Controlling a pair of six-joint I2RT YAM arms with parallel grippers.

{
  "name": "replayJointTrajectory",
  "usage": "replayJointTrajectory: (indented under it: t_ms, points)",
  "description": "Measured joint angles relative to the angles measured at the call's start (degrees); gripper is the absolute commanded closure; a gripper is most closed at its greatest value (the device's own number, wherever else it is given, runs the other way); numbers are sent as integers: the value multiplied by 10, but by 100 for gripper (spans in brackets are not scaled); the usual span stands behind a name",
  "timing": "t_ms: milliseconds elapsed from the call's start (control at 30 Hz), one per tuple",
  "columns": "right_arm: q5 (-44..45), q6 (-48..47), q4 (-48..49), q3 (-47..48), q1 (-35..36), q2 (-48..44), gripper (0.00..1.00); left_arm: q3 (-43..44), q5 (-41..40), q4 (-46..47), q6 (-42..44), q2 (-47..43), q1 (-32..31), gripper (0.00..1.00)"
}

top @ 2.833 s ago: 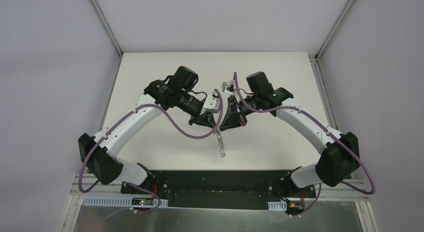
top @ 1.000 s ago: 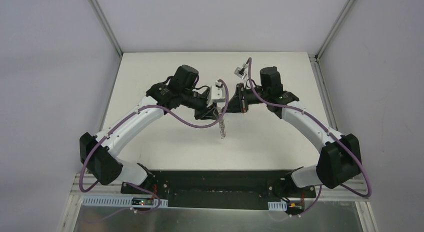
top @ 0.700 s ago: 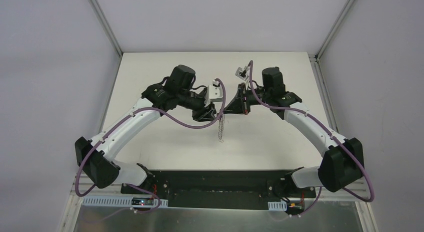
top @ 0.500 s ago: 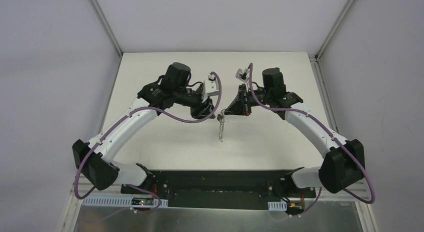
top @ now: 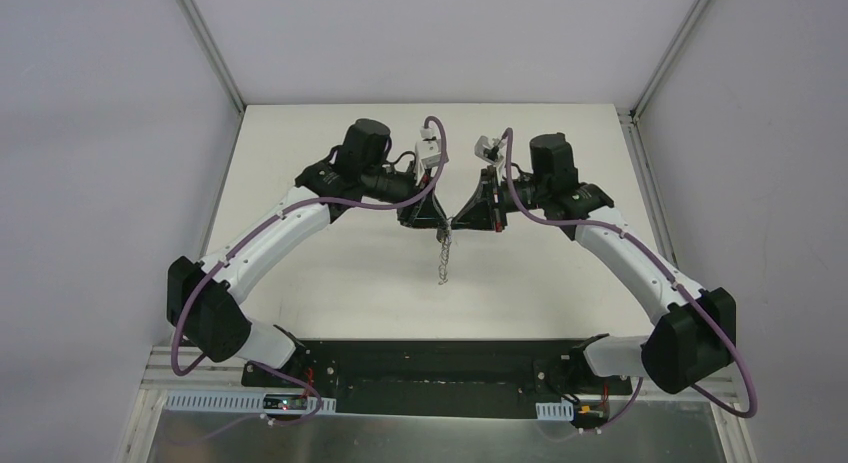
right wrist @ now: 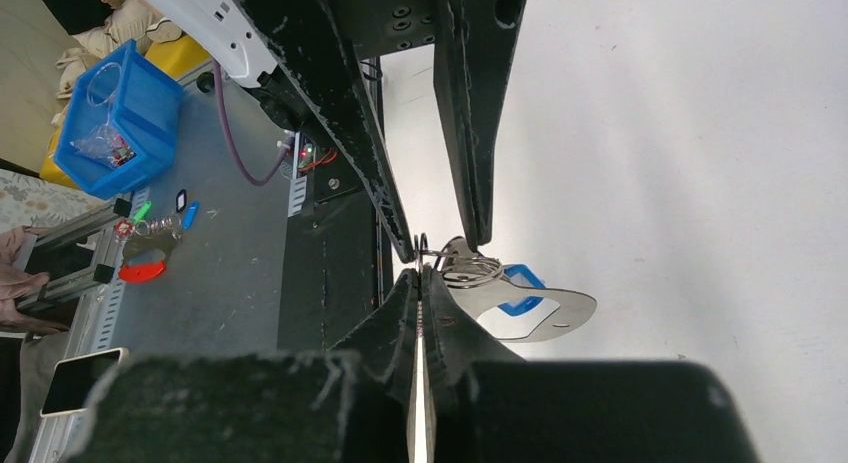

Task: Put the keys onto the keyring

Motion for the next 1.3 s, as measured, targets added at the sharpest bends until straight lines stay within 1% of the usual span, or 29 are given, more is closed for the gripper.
replayJointTrajectory:
  t_ms: [133,433,633,733,800,1000,1100,1167,1300]
  points:
    - [-2,5,0,0,-1,-4,100,-3,17,22,-27,1,0,80]
    - [0,23,5,0,-6,-5,100,-22,40,60,-57,1,0,99]
    - [-1,32,12,-1,-9,-5,100,-25,49,70,-64,1,3,100]
    - [1,31,17,-4,-9,-5,99,-23,47,60,-65,1,4,100]
    - [2,26,17,-7,-7,-5,93,-4,33,22,-59,4,2,100]
    - [6,14,17,-7,-8,-16,68,166,-25,-201,8,66,-9,100]
    - [8,19,19,-7,-10,-17,62,225,-40,-277,26,92,-9,100]
    - [7,30,21,-7,-10,-17,60,235,-42,-306,28,100,-9,100]
    - [-2,59,41,-7,-10,-17,58,235,-40,-344,23,114,-13,100]
